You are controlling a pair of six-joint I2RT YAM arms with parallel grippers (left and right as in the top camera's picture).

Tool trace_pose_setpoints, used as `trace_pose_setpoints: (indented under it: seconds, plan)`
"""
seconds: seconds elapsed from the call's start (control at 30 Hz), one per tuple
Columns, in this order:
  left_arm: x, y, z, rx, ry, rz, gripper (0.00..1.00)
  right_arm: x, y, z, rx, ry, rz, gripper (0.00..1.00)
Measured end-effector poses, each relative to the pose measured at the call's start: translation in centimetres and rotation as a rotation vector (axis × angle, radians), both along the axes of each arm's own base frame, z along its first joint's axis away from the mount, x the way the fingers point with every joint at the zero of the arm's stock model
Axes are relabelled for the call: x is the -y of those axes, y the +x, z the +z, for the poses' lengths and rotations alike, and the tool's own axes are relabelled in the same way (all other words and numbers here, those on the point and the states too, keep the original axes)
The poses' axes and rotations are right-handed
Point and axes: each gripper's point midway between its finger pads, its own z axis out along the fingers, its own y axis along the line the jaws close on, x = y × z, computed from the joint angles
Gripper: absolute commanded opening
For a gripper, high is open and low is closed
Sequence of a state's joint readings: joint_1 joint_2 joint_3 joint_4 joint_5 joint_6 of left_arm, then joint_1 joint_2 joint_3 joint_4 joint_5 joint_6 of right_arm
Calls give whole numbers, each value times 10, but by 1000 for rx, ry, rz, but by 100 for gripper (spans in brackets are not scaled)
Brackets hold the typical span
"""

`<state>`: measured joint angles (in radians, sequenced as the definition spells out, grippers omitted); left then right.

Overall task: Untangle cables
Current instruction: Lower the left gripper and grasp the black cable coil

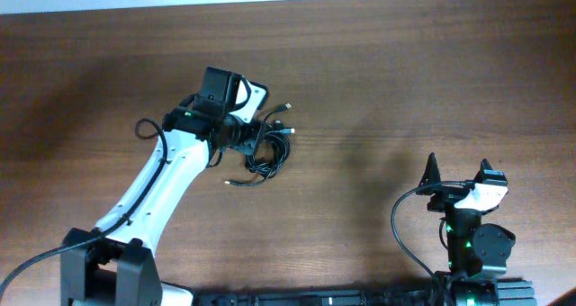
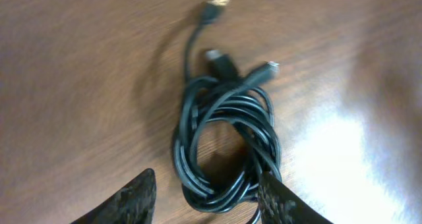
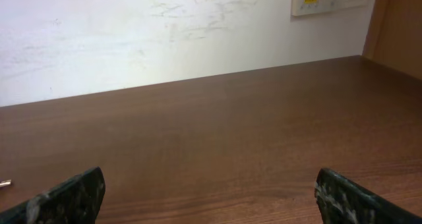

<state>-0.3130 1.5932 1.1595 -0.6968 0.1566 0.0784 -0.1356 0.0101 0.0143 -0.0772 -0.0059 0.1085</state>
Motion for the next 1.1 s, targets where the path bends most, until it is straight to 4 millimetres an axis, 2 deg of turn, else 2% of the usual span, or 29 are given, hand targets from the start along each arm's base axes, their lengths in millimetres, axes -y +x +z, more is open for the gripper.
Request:
trace_pose_setpoints:
  seconds: [0.1, 0.2, 0.23, 0.27, 0.37, 0.47, 0.63, 0.7, 0.83, 0.87, 0.97, 1.03, 1.1]
  plan:
    - [-21, -5, -14, -86, -7, 336, 49, 0, 0, 0, 0, 0, 0, 99]
    - [-36, -19, -36, -139, 15, 493, 51, 0, 0, 0, 0, 0, 0, 99]
    - [-44, -28, -53, -160, 31, 564, 52, 0, 0, 0, 0, 0, 0, 99]
    - [-44, -27, -57, -151, 24, 579, 51, 0, 0, 0, 0, 0, 0, 99]
    - [-48, -35, -73, -155, 33, 583, 56, 0, 0, 0, 0, 0, 0, 99]
    - [-42, -27, -77, -115, -15, 577, 45, 0, 0, 0, 0, 0, 0, 99]
    - [-34, -15, -74, -71, -56, 543, 43, 0, 0, 0, 0, 0, 0, 99]
    - [-31, -11, -81, -74, -65, 533, 29, 0, 0, 0, 0, 0, 0, 99]
    - [-21, -17, -105, -151, -77, 497, 2, 0, 0, 0, 0, 0, 0, 99]
    - [-20, -17, -105, -153, -80, 499, 0, 0, 0, 0, 0, 0, 0, 99]
    - [-19, -14, -103, -128, -61, 430, 0, 0, 0, 0, 0, 0, 0, 99]
    - [-22, -21, -102, -152, 5, 329, 0, 0, 0, 0, 0, 1, 0, 99]
    - [-20, -14, -90, -120, 50, 205, 9, 0, 0, 0, 0, 0, 0, 99]
